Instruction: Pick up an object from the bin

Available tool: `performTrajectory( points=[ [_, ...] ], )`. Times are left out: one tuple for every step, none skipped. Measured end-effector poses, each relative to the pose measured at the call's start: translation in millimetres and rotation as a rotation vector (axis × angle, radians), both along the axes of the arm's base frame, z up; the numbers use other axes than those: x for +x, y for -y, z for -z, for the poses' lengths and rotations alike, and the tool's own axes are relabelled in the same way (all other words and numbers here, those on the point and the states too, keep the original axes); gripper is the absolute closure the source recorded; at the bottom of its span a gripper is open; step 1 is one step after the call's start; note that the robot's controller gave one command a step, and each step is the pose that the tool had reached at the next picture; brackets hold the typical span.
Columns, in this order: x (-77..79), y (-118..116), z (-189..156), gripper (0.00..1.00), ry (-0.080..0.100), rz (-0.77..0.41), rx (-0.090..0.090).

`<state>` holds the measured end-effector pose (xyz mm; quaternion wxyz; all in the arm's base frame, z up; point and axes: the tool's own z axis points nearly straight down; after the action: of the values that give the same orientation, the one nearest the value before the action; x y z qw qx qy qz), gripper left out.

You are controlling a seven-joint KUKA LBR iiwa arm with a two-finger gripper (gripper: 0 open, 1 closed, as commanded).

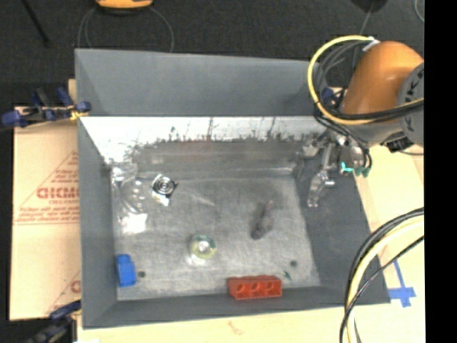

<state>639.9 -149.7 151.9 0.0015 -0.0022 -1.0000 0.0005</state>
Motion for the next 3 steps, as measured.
performTrajectory(
  points=[
    [-72.9,-77.2,63.2,0.00,0.001,-0.333,0.004],
    [-68.2,-72.8,78.2,0.00,0.012,-0.367,-0.001],
    [-66.6,-72.0,75.5,1.00,0.017,-0.370,-0.004]
  ],
)
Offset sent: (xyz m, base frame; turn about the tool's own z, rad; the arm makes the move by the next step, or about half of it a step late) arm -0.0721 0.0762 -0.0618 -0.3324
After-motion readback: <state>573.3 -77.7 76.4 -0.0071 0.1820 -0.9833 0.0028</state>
